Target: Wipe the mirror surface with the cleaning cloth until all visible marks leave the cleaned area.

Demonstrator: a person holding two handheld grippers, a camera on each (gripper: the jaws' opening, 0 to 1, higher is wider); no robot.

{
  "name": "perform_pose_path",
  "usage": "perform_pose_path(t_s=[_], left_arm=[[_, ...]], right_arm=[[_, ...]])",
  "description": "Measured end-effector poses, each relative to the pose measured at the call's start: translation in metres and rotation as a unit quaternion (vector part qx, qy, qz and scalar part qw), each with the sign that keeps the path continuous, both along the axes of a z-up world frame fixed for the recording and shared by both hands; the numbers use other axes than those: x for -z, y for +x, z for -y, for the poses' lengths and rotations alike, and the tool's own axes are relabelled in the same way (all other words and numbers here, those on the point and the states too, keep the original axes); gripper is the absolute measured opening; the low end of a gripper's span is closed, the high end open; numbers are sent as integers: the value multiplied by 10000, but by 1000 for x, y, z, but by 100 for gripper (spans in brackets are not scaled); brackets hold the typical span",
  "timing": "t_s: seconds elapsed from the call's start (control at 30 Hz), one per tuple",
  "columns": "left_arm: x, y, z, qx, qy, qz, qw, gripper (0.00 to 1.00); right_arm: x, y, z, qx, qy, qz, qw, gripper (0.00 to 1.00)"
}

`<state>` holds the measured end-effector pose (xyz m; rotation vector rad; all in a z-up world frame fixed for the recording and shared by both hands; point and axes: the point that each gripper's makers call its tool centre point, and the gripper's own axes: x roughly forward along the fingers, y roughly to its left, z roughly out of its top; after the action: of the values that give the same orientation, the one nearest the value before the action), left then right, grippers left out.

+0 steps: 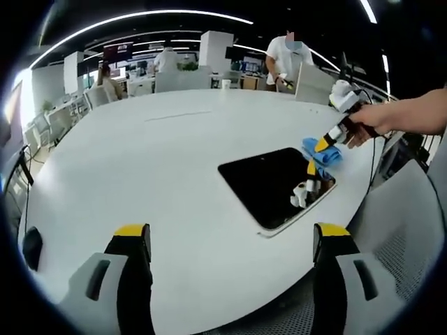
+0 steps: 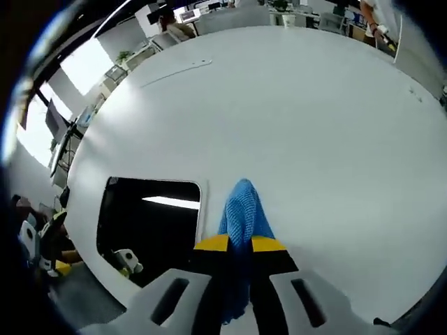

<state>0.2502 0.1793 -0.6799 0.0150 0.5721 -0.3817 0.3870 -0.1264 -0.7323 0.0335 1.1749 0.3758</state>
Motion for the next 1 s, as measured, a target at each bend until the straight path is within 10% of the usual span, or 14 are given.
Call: perform_pose_path(t_s=[1.0], left_arm=[[10,-4,-3,-15,-9,-193,9998,96]], right_arm=[[6,21,-63,-334,-132,76,9993,4]])
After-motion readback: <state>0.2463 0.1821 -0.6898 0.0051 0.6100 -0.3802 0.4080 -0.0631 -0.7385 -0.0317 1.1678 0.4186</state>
